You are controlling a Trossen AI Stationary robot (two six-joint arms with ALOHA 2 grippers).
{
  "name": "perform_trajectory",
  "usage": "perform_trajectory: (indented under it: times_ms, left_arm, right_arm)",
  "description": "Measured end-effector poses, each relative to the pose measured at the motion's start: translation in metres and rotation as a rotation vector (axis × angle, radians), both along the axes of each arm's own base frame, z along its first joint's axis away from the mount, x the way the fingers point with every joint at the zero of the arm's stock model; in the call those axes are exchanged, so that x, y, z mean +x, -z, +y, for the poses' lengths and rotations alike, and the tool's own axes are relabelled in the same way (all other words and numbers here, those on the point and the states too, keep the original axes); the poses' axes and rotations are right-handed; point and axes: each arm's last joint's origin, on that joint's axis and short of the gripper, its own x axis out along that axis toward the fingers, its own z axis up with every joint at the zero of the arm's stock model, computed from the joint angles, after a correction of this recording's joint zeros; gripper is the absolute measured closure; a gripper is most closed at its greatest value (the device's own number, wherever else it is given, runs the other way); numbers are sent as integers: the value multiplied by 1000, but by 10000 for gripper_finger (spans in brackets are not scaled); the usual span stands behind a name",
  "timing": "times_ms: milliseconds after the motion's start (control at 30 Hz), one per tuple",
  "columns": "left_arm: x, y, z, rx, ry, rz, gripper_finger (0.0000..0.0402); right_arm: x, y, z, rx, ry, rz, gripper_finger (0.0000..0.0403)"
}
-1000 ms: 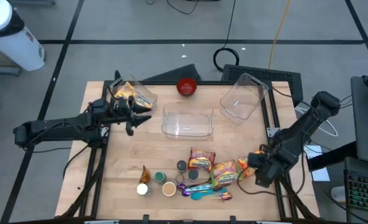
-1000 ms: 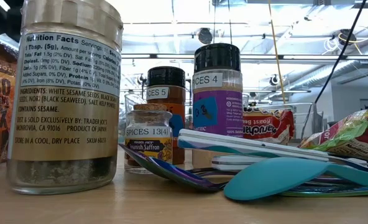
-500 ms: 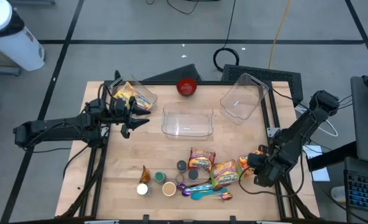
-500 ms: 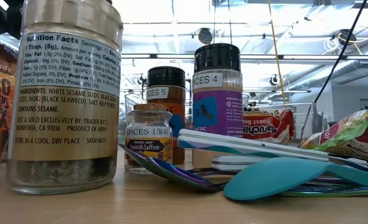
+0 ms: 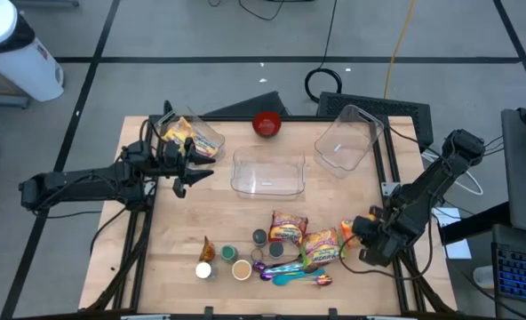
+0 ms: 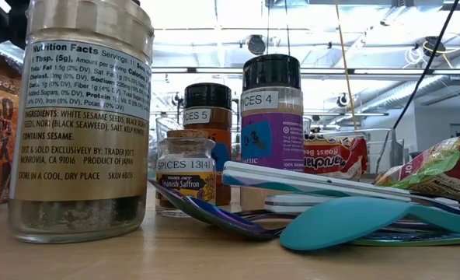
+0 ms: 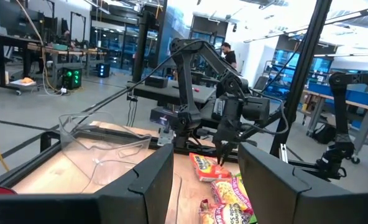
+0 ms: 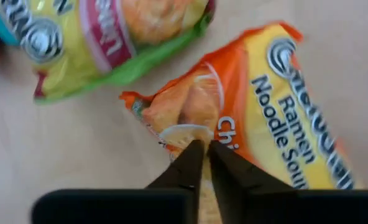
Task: Pick & Place Food Item
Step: Put the orange noodle pack into the left transparent bin
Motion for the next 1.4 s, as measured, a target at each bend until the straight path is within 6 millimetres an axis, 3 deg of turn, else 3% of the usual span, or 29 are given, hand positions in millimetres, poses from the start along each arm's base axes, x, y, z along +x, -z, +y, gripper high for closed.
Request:
perform_trajectory:
  times_ms: [467,833,1133,1400]
  left_arm:
    - [0,-1,0,2,0,-7,213]
    - [0,-2,0,5,0,-18,213]
    - [12,3,0,2,20,-14,213]
    - [30,8,-5,3,72,-30,213]
  right_arm:
    - [7,-10,-5,-22,0,-42,402]
    - [4,-47,-14,-8,23,-160,403]
    - [7,-84,-19,-49,-71,-500,403]
    - [26,-116,-6,-267,-289,-907,403]
